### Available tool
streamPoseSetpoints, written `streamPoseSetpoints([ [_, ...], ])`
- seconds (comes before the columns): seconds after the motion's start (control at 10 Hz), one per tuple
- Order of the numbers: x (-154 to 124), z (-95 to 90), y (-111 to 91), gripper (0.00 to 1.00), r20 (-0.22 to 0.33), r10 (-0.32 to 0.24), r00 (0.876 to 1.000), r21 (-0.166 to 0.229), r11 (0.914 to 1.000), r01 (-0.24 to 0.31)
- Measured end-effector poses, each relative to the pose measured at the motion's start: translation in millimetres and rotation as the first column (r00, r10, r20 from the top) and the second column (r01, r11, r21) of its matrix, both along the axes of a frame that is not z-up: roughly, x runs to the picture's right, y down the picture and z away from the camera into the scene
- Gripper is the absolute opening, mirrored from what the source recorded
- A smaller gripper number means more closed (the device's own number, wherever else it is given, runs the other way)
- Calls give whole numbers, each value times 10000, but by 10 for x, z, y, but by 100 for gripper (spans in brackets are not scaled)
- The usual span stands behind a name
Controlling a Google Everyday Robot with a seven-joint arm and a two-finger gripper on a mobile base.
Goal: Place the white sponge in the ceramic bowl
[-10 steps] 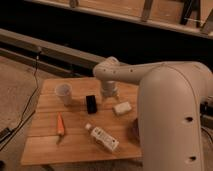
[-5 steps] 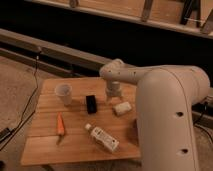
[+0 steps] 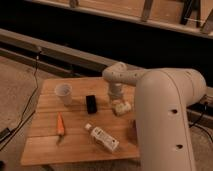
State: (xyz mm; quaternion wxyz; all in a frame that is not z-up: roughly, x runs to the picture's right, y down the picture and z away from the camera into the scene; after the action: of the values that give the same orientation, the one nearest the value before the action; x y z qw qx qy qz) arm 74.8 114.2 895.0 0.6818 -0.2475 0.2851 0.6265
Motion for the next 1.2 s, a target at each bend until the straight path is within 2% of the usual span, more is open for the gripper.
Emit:
streamPoseSetpoints([
  [0.1,-7,13,78,65,-74,-40,10000,-194,9998,39],
  [0.4,-8,56,171,65,-185,-232,9996,-450,9987,223],
  [0.8,47,180,207,65,-329,-766,9965,-571,9956,746],
  [0.9,44,210,200,60,-312,-862,9958,-545,9949,845],
  [1.2,12,247,192,33,-233,-960,9951,-488,9943,948],
])
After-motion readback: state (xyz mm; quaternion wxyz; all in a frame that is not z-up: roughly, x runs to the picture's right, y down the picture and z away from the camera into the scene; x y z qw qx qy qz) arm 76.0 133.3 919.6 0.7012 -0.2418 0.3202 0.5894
